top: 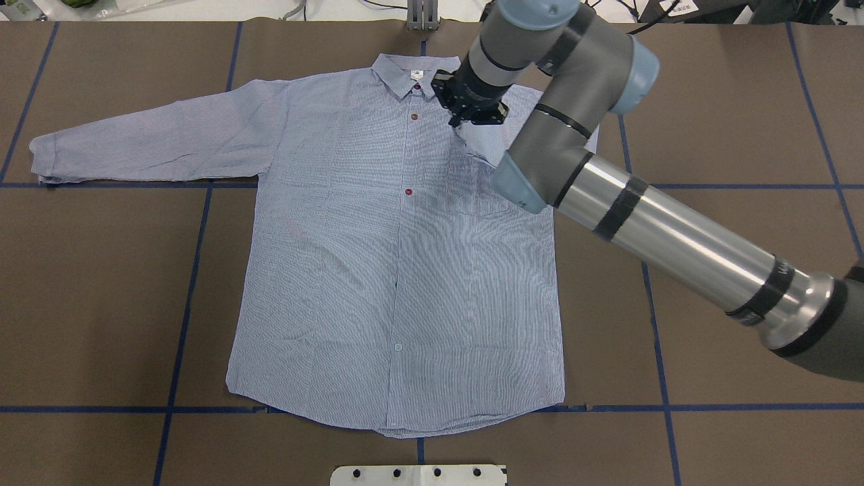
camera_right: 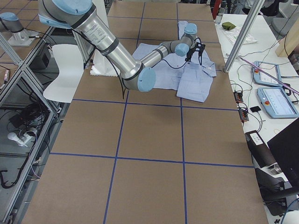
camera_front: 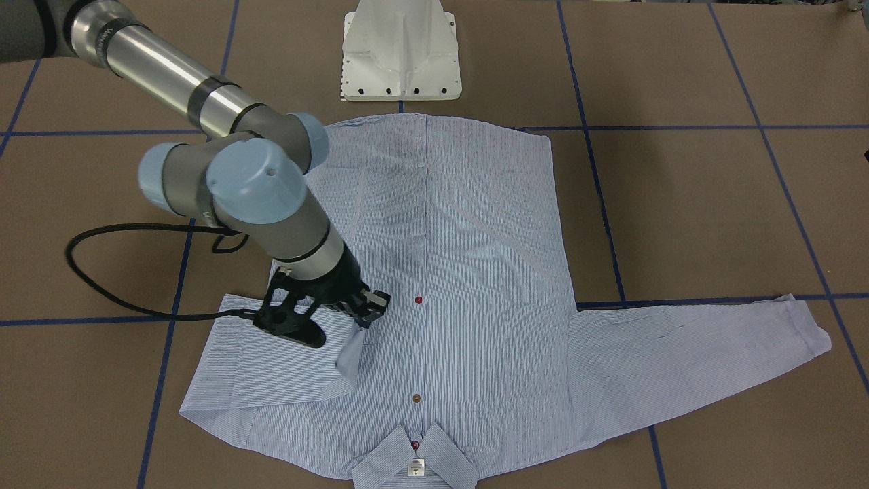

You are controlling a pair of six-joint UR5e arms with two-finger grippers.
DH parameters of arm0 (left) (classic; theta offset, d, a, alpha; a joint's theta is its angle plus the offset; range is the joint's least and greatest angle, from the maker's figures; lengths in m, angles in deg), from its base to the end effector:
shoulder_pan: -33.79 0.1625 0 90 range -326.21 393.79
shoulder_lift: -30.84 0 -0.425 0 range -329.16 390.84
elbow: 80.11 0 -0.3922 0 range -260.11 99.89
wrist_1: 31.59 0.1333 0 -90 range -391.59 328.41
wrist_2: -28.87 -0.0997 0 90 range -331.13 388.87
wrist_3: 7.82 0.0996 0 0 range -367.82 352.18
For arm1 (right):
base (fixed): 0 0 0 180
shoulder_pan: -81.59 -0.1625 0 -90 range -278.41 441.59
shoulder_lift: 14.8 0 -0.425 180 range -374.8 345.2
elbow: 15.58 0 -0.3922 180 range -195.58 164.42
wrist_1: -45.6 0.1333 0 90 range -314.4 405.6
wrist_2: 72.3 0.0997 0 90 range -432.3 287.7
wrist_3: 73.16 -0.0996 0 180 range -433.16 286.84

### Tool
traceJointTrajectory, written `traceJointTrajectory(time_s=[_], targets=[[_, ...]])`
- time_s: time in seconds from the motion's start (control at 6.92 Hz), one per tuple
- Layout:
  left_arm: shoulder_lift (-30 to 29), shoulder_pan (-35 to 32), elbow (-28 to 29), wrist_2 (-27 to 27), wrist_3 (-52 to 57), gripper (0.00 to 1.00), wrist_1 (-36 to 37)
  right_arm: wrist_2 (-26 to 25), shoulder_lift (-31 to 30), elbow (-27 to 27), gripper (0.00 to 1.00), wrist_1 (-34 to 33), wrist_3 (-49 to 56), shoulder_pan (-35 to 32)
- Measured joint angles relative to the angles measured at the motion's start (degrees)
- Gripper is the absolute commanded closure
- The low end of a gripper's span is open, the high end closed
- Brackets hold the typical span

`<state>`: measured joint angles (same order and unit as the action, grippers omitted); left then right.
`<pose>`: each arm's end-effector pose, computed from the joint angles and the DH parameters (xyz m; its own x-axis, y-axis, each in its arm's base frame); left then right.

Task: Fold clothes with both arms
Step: 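Carry the sleeve cuff with the right gripper across toward the collar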

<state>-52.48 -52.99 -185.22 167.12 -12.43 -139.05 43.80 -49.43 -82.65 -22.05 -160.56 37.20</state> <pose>-0.0332 -0.4598 0.5432 0.6485 0.2893 -0.7041 0.0016 0.9245 0.3813 -0.5171 -0.6315 0.1637 0.4284 0.3624 0.8277 -0.3523 0.9106 -0.2163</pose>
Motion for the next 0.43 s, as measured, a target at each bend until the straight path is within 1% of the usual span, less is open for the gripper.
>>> traceJointTrajectory(time_s=[0.14, 0.43], targets=[[0.00, 0.05, 0.15, 0.00, 0.02, 0.00, -0.16, -2.61, 4.06, 3.07, 1.00, 0.58, -0.51, 1.95], [0.00, 0.10, 0.41, 0.00, 0.04, 0.00, -0.87, -8.07, 8.32, 7.60, 1.00, 4.77, -3.70, 5.89]])
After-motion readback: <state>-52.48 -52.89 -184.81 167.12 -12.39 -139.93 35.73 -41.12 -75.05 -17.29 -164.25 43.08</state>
